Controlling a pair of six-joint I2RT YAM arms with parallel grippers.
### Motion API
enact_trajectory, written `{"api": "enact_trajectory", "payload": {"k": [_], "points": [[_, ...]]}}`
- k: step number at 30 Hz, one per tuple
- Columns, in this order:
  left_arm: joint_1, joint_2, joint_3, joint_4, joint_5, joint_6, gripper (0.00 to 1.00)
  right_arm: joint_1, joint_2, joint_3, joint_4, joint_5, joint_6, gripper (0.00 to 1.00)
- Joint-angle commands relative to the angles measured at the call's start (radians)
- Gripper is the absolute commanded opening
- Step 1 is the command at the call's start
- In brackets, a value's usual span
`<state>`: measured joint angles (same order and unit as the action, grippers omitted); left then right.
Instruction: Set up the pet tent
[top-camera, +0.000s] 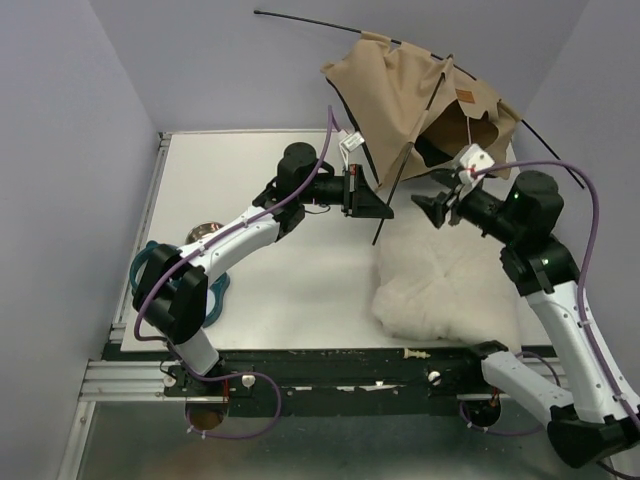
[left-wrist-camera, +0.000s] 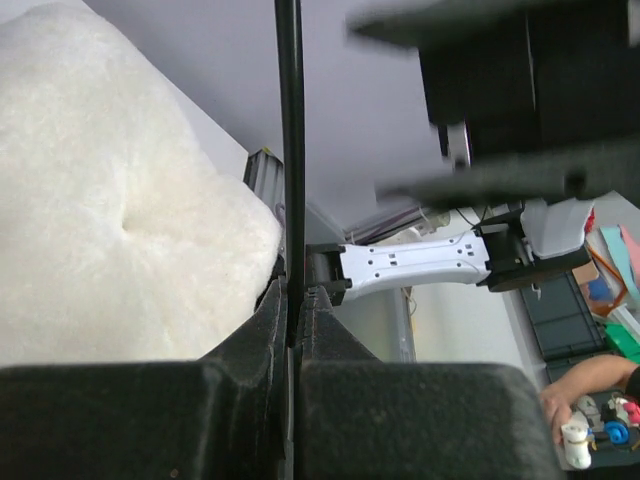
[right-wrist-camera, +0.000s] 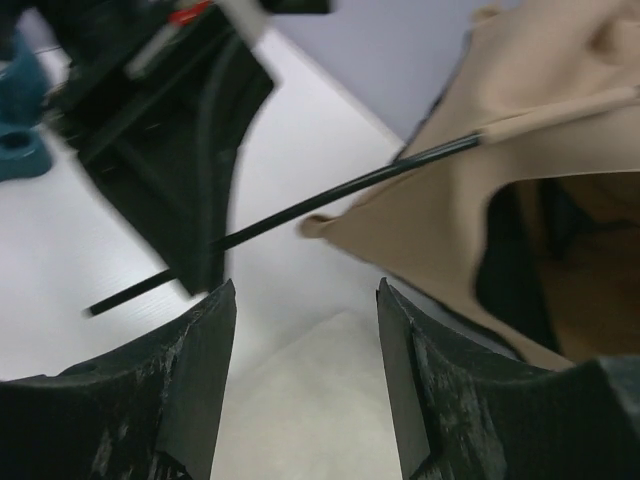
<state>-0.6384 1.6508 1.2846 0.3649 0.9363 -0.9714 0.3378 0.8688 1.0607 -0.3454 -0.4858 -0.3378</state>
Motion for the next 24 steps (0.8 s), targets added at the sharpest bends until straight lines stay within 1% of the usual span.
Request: {"api": "enact_trajectory", "payload": {"k": [1,3,4,5,7,11,13,14,15,17,18,19,20,21,24], "points": [[0.016,-0.028,-0.004,0.052,0.013,-0.015,0.00,-0.159,0.125,0.082,0.101,-0.032,0.037,0.66],[0.016,-0.032,-0.001,0.054,0.024,-0.019,0.00,-0.187,0.202,0.134,0.111,-0.062,0.054,0.68],[0.016,-0.031,0.001,0.060,0.032,-0.026,0.00,-0.197,0.243,0.159,0.117,-0.092,0.062,0.71],[0.016,-0.031,0.002,0.060,0.035,-0.027,0.00,-0.200,0.278,0.177,0.123,-0.121,0.068,0.83],[0.017,-0.036,0.002,0.055,0.036,-0.030,0.00,-0.200,0.330,0.212,0.141,-0.206,0.077,0.99],[0.020,-0.036,0.016,0.042,0.052,-0.030,0.00,-0.198,0.426,0.286,0.140,-0.365,0.120,1.00],[0.023,-0.031,0.028,0.036,0.059,-0.024,0.00,-0.198,0.473,0.301,0.138,-0.408,0.122,0.96],[0.025,-0.031,0.035,0.023,0.059,-0.020,0.00,-0.198,0.492,0.306,0.138,-0.424,0.122,0.92],[0.026,-0.031,0.039,0.020,0.056,-0.018,0.00,-0.198,0.510,0.311,0.140,-0.442,0.115,0.85],[0.032,-0.028,0.053,0.009,0.055,-0.015,0.00,-0.198,0.532,0.314,0.140,-0.482,0.120,0.64],[0.037,-0.025,0.062,0.009,0.049,-0.024,0.00,-0.197,0.533,0.311,0.132,-0.509,0.125,0.50],[0.040,-0.017,0.076,0.014,0.047,-0.035,0.00,-0.195,0.530,0.305,0.117,-0.534,0.120,0.29],[0.043,-0.008,0.091,0.014,0.045,-0.041,0.00,-0.194,0.520,0.294,0.096,-0.549,0.112,0.13],[0.046,0.003,0.111,0.014,0.045,-0.041,0.00,-0.192,0.506,0.274,0.074,-0.557,0.106,0.01],[0.045,0.035,0.156,0.034,0.042,-0.047,0.00,-0.192,0.448,0.199,0.013,-0.562,0.080,0.01]]}}
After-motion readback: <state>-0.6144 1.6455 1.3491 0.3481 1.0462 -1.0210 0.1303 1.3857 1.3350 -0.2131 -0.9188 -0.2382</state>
